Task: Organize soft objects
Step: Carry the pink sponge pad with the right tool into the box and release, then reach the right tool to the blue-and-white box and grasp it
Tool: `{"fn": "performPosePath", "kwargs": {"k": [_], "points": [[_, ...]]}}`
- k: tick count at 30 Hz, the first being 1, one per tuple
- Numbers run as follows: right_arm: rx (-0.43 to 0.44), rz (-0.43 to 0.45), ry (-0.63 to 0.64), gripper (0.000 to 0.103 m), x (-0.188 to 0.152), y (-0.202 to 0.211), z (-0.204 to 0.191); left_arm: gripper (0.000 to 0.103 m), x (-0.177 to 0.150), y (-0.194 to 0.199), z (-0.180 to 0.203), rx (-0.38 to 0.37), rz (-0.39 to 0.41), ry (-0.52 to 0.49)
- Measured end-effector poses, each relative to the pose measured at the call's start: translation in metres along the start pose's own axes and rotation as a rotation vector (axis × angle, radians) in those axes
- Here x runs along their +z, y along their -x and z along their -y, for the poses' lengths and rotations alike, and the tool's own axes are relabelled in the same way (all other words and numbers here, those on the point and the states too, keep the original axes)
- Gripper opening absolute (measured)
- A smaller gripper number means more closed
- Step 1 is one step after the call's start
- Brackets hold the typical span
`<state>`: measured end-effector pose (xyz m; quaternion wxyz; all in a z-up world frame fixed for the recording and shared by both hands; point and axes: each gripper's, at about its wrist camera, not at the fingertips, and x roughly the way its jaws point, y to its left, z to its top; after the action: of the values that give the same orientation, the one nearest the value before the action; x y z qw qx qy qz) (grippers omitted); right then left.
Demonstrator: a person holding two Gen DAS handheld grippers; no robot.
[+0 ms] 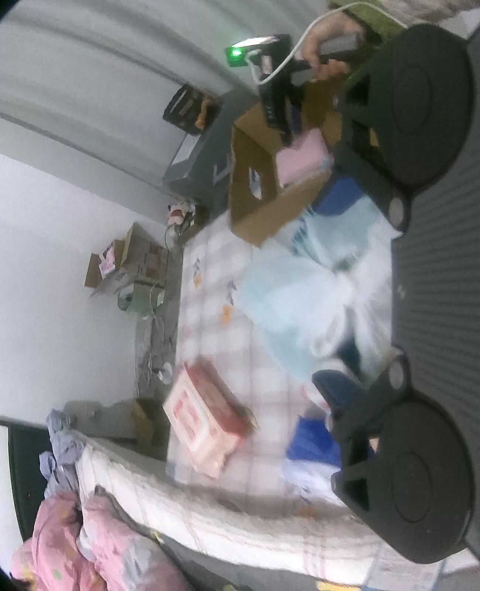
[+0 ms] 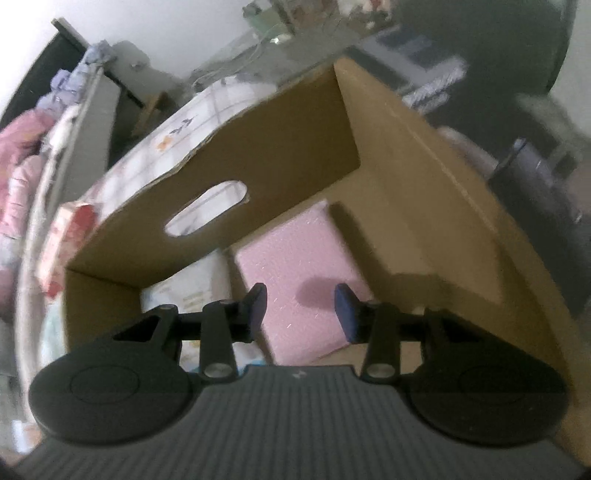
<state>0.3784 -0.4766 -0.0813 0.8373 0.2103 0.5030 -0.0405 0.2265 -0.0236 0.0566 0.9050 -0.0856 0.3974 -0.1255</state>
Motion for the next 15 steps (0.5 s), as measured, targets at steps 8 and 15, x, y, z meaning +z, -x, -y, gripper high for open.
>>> {"fn": "performPosePath", "kwargs": {"k": [8, 15], "points": [[-0.070, -0.023, 0.017, 0.048, 0.006, -0.034, -0.011, 0.091, -0.031, 0.013, -0.029, 0.014, 0.006, -0.013], [-0.054, -0.006, 0.050, 0.047, 0.010, -0.043, -0.028, 0.091, -0.042, 0.025, -0.049, 0.046, 0.029, -0.012]]}}
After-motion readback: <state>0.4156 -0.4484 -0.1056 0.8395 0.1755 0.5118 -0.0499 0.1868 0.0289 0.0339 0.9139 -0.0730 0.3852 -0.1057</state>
